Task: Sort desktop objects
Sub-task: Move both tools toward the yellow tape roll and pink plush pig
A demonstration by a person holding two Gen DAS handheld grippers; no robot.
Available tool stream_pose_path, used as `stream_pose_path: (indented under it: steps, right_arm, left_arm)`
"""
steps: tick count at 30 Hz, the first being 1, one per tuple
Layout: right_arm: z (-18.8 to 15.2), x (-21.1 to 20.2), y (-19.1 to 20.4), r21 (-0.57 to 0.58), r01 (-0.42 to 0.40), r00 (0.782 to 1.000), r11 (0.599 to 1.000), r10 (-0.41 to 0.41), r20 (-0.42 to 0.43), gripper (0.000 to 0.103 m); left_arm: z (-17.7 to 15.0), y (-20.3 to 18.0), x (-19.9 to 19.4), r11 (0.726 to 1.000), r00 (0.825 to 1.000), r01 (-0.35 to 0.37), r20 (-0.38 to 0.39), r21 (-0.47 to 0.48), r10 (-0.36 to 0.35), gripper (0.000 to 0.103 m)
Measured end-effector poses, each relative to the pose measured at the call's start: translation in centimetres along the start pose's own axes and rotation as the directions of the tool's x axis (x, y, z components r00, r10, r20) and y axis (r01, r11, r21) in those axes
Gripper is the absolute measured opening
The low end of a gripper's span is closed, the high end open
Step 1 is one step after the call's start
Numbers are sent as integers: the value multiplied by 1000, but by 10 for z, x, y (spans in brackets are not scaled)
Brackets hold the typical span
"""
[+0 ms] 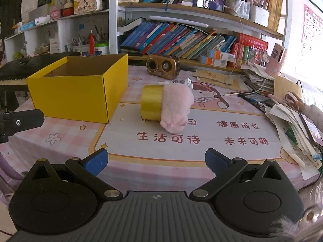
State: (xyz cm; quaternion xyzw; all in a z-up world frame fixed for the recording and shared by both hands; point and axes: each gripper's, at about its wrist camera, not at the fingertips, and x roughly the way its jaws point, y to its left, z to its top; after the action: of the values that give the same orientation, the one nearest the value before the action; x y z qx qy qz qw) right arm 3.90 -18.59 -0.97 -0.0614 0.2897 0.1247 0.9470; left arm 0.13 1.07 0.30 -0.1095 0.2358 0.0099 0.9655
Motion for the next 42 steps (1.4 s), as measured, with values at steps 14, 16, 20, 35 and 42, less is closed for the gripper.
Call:
stream_pose_path:
  steps: [14, 16, 20, 35, 42]
  right_arm:
    - [2, 3, 2, 2, -1, 1000, 1000, 1, -22, 103]
    - [2, 4, 2, 3, -3, 1000, 1000, 4, -25, 103]
    - [2, 4, 2, 2, -6, 1000, 1000, 7, -24, 103]
    - [2, 11, -13, 26, -6, 999, 1000, 7, -39, 103]
    - [5, 20, -32, 36, -19, 999, 999, 21, -40, 103]
  left_arm:
    - [2, 2, 1, 1000, 1000, -17, 4, 13, 17, 103]
    - [2, 3, 3, 1000, 1000, -1, -3, 8, 1, 103]
    - [3, 3, 7, 1000, 1000, 7, -11, 11, -7, 103]
    - [7, -1, 32, 999, 997, -43, -67, -17, 42, 103]
    - [10, -7, 43, 996, 994, -85, -70, -29, 83, 103]
